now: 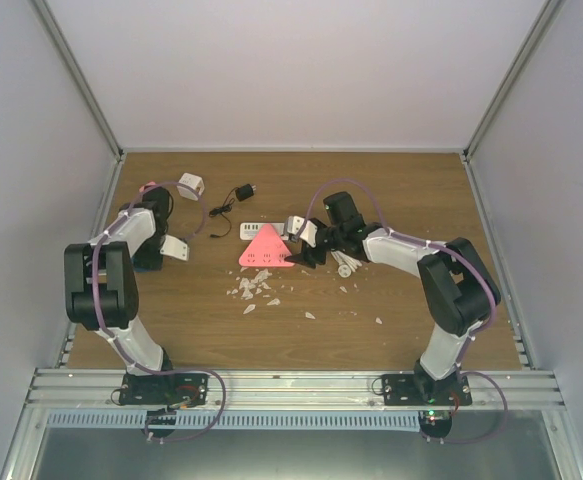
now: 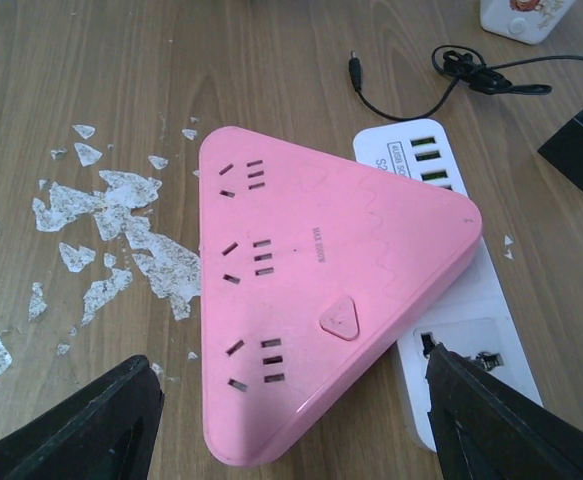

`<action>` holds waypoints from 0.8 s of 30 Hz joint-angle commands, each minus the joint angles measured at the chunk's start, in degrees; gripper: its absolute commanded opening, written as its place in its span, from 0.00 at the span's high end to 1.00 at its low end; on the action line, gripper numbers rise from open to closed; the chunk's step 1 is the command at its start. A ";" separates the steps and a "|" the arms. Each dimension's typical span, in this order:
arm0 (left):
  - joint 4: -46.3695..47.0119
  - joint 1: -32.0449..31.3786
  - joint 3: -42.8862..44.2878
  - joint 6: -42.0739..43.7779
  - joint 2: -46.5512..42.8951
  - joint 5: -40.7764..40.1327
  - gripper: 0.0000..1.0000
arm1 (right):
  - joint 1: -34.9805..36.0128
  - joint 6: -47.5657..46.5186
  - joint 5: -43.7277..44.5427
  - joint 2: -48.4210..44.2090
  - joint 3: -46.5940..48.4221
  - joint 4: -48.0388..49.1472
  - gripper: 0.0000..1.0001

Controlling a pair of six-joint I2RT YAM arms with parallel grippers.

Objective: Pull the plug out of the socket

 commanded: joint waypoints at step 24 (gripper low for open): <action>-11.79 -2.41 10.69 -9.31 -0.60 13.18 0.01 | -5.94 -12.33 3.57 0.58 8.69 -12.22 0.09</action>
